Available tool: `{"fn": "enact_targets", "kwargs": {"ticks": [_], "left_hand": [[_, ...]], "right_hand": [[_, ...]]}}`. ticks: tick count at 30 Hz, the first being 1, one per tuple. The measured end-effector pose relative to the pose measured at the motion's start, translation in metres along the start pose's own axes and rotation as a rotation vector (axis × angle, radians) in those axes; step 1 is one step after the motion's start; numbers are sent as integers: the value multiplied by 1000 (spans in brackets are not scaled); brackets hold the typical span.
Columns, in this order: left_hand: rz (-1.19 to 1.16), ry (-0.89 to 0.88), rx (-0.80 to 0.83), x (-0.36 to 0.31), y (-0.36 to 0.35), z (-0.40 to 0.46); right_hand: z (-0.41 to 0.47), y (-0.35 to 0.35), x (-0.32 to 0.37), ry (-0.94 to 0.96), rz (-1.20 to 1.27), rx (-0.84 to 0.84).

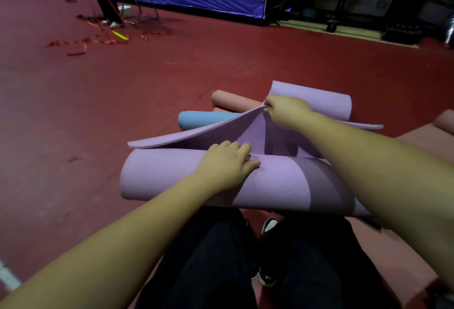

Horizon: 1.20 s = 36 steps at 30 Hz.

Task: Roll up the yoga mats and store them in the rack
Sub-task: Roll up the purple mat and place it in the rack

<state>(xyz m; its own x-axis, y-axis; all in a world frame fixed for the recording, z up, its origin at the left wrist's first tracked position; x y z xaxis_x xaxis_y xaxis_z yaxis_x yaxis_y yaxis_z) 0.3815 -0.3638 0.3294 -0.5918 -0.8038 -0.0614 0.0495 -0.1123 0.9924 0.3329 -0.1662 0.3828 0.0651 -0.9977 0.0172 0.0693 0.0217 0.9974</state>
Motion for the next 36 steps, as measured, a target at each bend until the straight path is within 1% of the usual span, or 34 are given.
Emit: {"fn": "enact_targets", "kwargs": {"ticks": [3, 8, 10, 13, 15, 17, 18, 22, 26, 29, 33, 36], "left_hand": [[0, -31, 21, 3, -8, -2], [74, -20, -87, 6, -12, 2], [107, -26, -62, 5, -10, 5], [170, -101, -24, 1, -14, 7], [162, -145, -33, 2, -24, 5], [177, -188, -53, 5, -30, 4], [187, -196, -37, 7, -32, 6], [136, -176, -7, 11, -33, 14], [1, -148, -77, 15, -36, 15], [18, -134, -149, 14, -36, 13], [-96, -169, -133, 18, -40, 14], [-115, -149, -149, 19, -39, 13]], "right_hand": [[0, 0, 3, -8, 1, 40], [-1, 3, 7, -21, -5, 102], [-1, 4, 9, -26, 1, 135], [-5, 1, 12, -10, -5, 178], [-9, -5, 15, 12, -36, 193], [-15, -10, 17, 14, -46, 171], [-18, -13, 19, 14, -32, 171], [-37, -26, 29, 37, -10, 156], [-65, -35, 42, 34, -35, 45], [-79, -44, 50, 26, -41, -7], [-90, -56, 55, 1, 39, -68], [-92, -61, 57, -2, 72, -28]]}}
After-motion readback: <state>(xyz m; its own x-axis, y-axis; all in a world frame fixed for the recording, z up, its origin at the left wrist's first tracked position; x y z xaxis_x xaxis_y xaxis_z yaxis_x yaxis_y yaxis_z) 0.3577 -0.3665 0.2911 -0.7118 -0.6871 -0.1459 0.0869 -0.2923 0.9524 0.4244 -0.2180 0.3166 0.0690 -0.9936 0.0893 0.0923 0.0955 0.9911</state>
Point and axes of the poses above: each hand's wrist, its own z-axis towards the middle knuckle, its own y-axis out of the back of the hand, x = y × z, the point moved 4 cm from there along z, towards the middle knuckle, and after that the axes turned 13 degrees about y, right-handed, at the moved point
